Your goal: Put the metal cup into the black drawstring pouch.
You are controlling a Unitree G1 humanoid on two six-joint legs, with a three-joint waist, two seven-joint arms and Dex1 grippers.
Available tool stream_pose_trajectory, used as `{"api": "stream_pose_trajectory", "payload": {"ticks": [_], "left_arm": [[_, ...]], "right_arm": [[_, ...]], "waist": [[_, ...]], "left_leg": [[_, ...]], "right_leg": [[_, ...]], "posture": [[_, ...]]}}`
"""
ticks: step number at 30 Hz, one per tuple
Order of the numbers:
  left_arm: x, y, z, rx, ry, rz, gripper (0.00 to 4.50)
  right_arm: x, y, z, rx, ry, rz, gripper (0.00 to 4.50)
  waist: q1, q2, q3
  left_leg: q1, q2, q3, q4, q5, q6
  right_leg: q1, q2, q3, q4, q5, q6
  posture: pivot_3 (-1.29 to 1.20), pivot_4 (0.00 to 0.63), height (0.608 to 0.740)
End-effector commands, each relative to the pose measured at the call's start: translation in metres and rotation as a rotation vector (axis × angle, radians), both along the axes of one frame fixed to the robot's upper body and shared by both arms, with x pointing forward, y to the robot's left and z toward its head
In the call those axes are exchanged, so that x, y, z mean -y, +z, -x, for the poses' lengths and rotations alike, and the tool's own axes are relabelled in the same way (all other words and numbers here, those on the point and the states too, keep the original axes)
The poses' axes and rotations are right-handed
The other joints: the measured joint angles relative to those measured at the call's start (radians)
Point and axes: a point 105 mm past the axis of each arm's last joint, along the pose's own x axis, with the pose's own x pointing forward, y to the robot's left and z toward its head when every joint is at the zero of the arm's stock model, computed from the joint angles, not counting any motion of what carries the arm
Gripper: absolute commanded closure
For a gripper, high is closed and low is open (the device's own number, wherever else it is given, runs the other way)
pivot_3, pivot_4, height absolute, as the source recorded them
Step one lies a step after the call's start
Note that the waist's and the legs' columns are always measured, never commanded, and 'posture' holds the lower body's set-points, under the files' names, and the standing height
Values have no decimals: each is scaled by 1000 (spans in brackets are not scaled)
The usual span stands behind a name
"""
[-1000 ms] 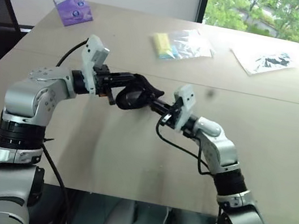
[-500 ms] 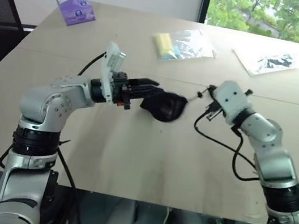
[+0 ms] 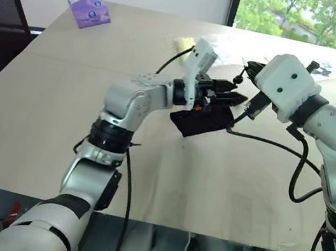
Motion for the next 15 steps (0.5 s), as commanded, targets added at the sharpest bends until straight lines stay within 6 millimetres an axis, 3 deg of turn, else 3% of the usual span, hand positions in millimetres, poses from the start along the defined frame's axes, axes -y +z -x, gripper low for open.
{"api": "stream_pose_trajectory", "payload": {"ticks": [1, 9, 12, 15], "left_arm": [[1, 23, 1, 88, -22, 46, 1638], [4, 28, 5, 101, -70, 63, 1638], [5, 26, 5, 99, -74, 60, 2472], [6, 25, 6, 92, -78, 63, 3914]], "right_arm": [[-2, 12, 10, 57, 5, 11, 4500], [1, 6, 11, 40, -20, 20, 4500], [1, 6, 12, 39, -21, 14, 4500], [1, 6, 12, 34, -19, 11, 4500]], "waist": [[0, 0, 0], [3, 0, 0], [3, 0, 0], [2, 0, 0]], "left_leg": [[0, 0, 0, 0, 0, 0], [0, 0, 0, 0, 0, 0], [0, 0, 0, 0, 0, 0], [0, 0, 0, 0, 0, 0]], "right_leg": [[0, 0, 0, 0, 0, 0], [0, 0, 0, 0, 0, 0], [0, 0, -1, 0, 0, 0], [0, 0, 0, 0, 0, 0]], "posture": [[0, 150, 740], [0, 150, 740], [0, 150, 740], [0, 150, 740]]}}
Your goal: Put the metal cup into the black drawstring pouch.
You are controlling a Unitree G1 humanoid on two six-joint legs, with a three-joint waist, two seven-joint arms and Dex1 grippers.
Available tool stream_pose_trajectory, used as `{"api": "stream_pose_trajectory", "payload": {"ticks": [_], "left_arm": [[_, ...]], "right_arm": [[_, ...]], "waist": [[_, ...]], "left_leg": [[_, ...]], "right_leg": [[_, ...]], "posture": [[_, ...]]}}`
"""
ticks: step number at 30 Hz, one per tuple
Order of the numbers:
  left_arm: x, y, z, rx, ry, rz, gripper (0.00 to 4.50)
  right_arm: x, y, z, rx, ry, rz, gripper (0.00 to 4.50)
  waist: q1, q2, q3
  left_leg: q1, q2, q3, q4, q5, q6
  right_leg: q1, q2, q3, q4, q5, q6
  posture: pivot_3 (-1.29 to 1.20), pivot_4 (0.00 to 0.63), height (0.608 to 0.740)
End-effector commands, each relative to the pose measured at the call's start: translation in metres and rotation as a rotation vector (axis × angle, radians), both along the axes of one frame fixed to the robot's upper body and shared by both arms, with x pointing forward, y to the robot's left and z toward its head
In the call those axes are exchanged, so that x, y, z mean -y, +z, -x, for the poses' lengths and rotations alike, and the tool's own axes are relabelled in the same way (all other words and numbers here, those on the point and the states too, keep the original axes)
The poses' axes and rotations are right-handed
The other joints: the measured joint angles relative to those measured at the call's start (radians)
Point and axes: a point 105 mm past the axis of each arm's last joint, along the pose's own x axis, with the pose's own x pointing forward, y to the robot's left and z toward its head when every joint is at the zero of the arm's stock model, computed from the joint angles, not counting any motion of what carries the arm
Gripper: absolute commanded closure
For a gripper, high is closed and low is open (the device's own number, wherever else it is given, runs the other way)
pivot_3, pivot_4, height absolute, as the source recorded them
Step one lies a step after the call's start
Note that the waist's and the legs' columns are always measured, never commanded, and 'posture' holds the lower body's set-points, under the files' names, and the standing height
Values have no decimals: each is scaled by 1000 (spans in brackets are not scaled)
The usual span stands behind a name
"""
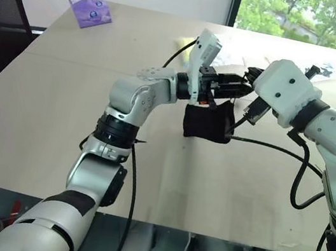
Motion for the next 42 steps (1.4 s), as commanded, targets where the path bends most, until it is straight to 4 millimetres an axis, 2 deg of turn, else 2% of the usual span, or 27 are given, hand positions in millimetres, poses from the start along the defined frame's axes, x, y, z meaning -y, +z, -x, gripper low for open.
{"api": "stream_pose_trajectory", "payload": {"ticks": [1, 5, 8, 9, 11, 12, 14, 16, 18, 21, 23, 24, 26, 27, 28, 29, 33, 36, 40, 42], "left_arm": [[4, 14, 5, 47, -25, 26, 4351], [3, 8, 4, 45, -15, 11, 4343], [-6, -15, -4, 3, 31, -52, 4344], [-12, -27, -7, -16, 54, -91, 4343], [-27, -55, -11, -58, 96, -182, 4344], [-34, -65, -11, -64, 109, -219, 4344], [-40, -74, -9, -74, 114, -254, 4344], [-45, -81, -11, -79, 129, -286, 4344], [-49, -86, -13, -77, 140, -307, 4344], [-47, -87, -13, -54, 139, -313, 4344], [-39, -82, -13, -16, 141, -292, 4344], [-34, -75, -6, -29, 90, -236, 4344], [-30, -64, -2, -26, 72, -175, 3313], [-31, -60, -3, -16, 86, -159, 2915], [-33, -58, -3, 1, 105, -154, 2562], [-37, -53, -4, 20, 131, -132, 2076], [-63, -33, 2, 72, 206, -39, 124], [-91, -43, 12, 62, 267, -80, 0], [-112, -50, 24, 66, 345, -76, 0], [-113, -52, 34, 47, 335, -56, 0]], "right_arm": [[0, 11, 8, 55, 4, -3, 4500], [4, 14, 6, 49, -15, -42, 4500], [31, 19, -5, 34, -126, -135, 4500], [47, 20, -12, 38, -192, -160, 4500], [108, 8, -32, 23, -428, -199, 4500], [135, -4, -37, 5, -528, -187, 4500], [164, -24, -40, -26, -617, -139, 4500], [179, -39, -40, -58, -662, -155, 4500], [180, -45, -40, -67, -657, -145, 4500], [170, -57, -40, -117, -611, -175, 4500], [150, -70, -39, -172, -513, -190, 4500], [140, -77, -37, -224, -466, -238, 4500], [130, -84, -33, -286, -410, -308, 4500], [128, -89, -29, -315, -396, -319, 4050], [128, -93, -25, -339, -386, -315, 3908], [126, -98, -19, -369, -365, -325, 3579], [131, -111, 11, -427, -344, -387, 1646], [120, -111, 37, -442, -241, -499, 192], [109, -107, 51, -415, -177, -499, 86], [105, -106, 53, -418, -160, -505, 86]], "waist": [[0, 0, 0], [0, 0, 0], [1, 0, 0], [1, 0, 0], [1, 0, 0], [5, -1, 0], [11, -1, 0], [9, 1, 0], [1, 1, 0], [-7, 2, 0], [-3, 2, -1], [-2, 2, -1], [-1, 2, -1], [0, 2, -1], [2, 2, -1], [3, 2, -1], [5, 2, -1], [-3, 2, -1], [0, 3, -1], [3, 2, -1]], "left_leg": [[0, 0, 0, 0, 0, 0], [0, 0, 0, 0, 0, 0], [0, 0, 0, 0, 0, 0], [0, 0, 0, 0, 0, 0], [0, 0, 0, 0, 0, 0], [1, 0, 0, 0, 0, 0], [1, 0, 0, 0, 0, 0], [-2, 0, 0, 0, 0, 0], [0, -1, 2, 0, 0, 0], [2, 1, 3, 0, 0, 0], [3, 1, 3, 0, 0, 0], [3, 1, 3, 0, 0, 0], [2, 1, 3, 1, 0, 0], [2, 1, 3, 1, 0, 0], [1, 1, 2, 1, 0, 0], [1, 0, 2, 1, 0, 0], [1, 1, 2, 0, 0, 0], [1, 1, 2, -1, 0, 0], [4, 2, 2, 0, 0, 0], [4, 2, 1, 2, -1, 3]], "right_leg": [[0, 0, 0, 0, 0, 0], [0, 0, 0, 0, 0, 0], [0, 0, 0, 0, 0, 0], [0, 0, 0, 0, 0, 0], [0, 0, 0, 0, 0, 0], [1, 0, 0, 0, 0, 0], [1, -1, -1, -1, 0, 0], [0, 0, 0, 0, 0, 0], [0, 0, 1, 0, 0, 0], [0, 1, 4, 1, 0, 0], [0, 2, 3, 2, 0, 0], [1, 2, 3, 2, 0, 0], [1, 1, 3, 1, 0, 0], [1, 1, 3, 1, 0, 0], [1, 1, 3, 1, 0, 0], [1, 1, 2, 1, 0, 0], [1, 1, 2, 0, 0, 0], [1, 1, 3, 0, 0, 0], [2, 1, 4, 1, 0, 0], [3, 1, 3, 1, 0, 0]], "posture": [[0, 150, 740], [0, 150, 740], [0, 150, 740], [0, 150, 740], [0, 150, 740], [0, 150, 740], [0, 150, 740], [0, 150, 740], [0, 150, 740], [0, 150, 740], [0, 150, 740], [0, 150, 740], [0, 150, 740], [0, 150, 740], [0, 150, 740], [0, 150, 740], [0, 150, 740], [0, 150, 740], [0, 150, 740], [0, 150, 740]]}}
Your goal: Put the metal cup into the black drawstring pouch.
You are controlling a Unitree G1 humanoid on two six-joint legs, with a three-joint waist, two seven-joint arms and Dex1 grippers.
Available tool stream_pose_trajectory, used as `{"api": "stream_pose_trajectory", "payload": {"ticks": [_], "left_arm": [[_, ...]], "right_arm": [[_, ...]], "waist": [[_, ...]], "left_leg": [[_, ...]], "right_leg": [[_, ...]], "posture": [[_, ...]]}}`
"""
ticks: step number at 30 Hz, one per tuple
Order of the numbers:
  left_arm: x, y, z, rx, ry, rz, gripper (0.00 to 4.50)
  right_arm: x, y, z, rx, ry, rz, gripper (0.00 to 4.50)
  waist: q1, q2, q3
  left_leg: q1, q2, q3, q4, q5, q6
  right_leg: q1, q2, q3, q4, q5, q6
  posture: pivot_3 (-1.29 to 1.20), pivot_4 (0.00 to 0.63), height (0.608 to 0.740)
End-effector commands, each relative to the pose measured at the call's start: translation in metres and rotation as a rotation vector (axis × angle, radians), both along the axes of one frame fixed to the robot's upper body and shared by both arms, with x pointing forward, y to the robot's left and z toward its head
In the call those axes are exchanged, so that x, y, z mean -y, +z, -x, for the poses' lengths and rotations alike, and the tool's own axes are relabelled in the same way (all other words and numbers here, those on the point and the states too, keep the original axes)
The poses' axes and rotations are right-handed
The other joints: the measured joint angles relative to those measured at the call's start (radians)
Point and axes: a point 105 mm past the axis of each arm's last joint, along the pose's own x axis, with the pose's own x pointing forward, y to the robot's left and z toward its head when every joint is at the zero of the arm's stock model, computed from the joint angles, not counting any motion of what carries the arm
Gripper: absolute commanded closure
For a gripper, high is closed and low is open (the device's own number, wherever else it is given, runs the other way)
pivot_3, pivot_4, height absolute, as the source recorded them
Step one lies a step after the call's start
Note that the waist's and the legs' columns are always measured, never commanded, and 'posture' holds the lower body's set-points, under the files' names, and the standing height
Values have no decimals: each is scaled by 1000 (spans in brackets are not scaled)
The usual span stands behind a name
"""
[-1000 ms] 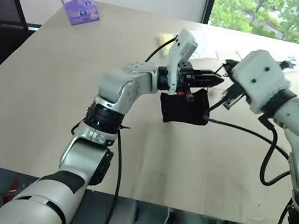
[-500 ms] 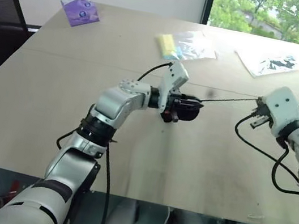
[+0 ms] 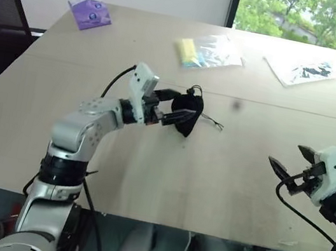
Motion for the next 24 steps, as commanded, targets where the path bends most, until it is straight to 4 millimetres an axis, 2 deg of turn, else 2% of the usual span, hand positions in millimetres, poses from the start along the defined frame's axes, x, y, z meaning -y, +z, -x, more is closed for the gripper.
{"api": "stream_pose_trajectory", "payload": {"ticks": [1, 3, 6, 10, 12, 14, 17, 24], "left_arm": [[-1, 20, 19, 54, -12, 66, 0], [-4, 22, 17, 45, 39, 95, 0], [-19, 13, 21, 52, 114, 73, 0], [-39, 5, 26, 82, 225, 90, 0], [-48, 9, 31, 79, 235, 181, 0], [-61, 7, 33, 92, 301, 186, 0], [-79, -4, 37, 103, 408, 106, 0], [-95, -22, 51, 75, 467, 56, 0]], "right_arm": [[-11, 20, 5, 91, 42, 0, 86], [-17, 23, 4, 111, 60, -35, 86], [-26, 32, 2, 168, 73, -60, 86], [-37, 31, 5, 158, 128, -106, 86], [-39, 26, 9, 142, 143, -95, 86], [-34, 24, 11, 143, 113, -51, 86], [-21, 28, 14, 186, 22, -36, 86], [5, 8, 34, 148, -99, -9, 86]], "waist": [[1, 0, 0], [10, 0, 0], [8, 0, 0], [1, -1, 0], [3, -1, 0], [6, 0, 0], [7, -1, 0], [17, -1, 0]], "left_leg": [[1, 0, -1, 0, -1, 2], [4, 0, -2, 0, -1, 2], [10, -1, -1, -1, -1, 2], [15, 0, -1, -7, -1, 2], [14, 0, -1, -7, -1, 2], [14, 0, -1, -7, -1, 2], [14, 0, -1, -8, -1, 2], [15, 1, -1, -10, -1, 2]], "right_leg": [[1, 0, 0, 0, 0, 0], [6, -1, -3, -1, 0, 0], [11, 0, -1, -1, 0, 0], [12, 0, 3, -3, 0, 0], [12, -1, 2, -4, 0, 0], [12, -1, 1, -4, 0, 0], [12, -1, 2, -5, 0, 0], [12, -1, 2, -6, 0, 0]], "posture": [[0, 150, 740], [0, 150, 740], [0, 150, 740], [0, 150, 740], [0, 150, 740], [0, 150, 740], [0, 150, 740], [0, 150, 740]]}}
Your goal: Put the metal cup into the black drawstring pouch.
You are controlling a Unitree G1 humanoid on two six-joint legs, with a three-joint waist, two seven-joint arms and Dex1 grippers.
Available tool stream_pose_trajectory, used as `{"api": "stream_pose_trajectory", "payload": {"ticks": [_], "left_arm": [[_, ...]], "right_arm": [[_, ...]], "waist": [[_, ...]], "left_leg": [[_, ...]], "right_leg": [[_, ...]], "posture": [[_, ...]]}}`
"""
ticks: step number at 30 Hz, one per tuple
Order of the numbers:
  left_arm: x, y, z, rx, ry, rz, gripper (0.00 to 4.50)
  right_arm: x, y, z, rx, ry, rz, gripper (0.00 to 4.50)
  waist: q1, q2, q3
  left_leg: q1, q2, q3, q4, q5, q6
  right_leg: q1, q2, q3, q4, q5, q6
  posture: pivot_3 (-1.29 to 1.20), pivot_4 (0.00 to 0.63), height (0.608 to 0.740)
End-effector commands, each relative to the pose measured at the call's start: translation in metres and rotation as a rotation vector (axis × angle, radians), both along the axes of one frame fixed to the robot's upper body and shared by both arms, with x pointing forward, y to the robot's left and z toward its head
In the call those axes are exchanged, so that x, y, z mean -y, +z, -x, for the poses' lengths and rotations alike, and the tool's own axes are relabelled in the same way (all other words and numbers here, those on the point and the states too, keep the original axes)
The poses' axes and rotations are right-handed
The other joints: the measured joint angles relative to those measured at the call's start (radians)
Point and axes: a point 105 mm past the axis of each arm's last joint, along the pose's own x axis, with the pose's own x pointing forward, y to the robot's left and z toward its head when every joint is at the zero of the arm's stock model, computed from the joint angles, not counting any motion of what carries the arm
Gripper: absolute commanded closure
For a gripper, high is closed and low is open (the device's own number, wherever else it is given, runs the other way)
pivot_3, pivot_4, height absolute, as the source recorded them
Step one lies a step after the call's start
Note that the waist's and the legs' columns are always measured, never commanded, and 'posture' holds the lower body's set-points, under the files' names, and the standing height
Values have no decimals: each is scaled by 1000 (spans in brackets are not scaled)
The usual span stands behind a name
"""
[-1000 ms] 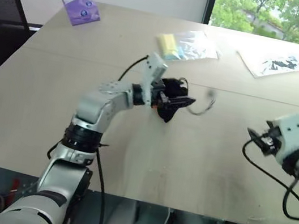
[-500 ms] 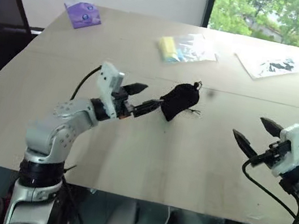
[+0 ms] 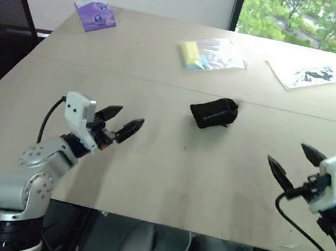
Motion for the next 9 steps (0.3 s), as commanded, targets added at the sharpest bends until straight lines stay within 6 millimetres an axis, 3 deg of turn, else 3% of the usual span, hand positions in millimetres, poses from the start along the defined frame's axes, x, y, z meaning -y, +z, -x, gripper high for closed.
{"api": "stream_pose_trajectory", "payload": {"ticks": [1, 9], "left_arm": [[-2, 14, 5, 78, 23, -29, 0], [-3, -3, 16, 50, 124, 15, 0]], "right_arm": [[14, 7, 8, 65, -61, 30, 86], [27, -1, 17, 70, -123, 30, 86]], "waist": [[5, 0, 0], [5, 0, 0]], "left_leg": [[0, 0, 0, 0, 0, 0], [2, 1, 1, -1, 0, 0]], "right_leg": [[0, 0, 0, 0, 0, 0], [0, 0, 4, 0, 0, 0]], "posture": [[0, 150, 740], [0, 150, 740]]}}
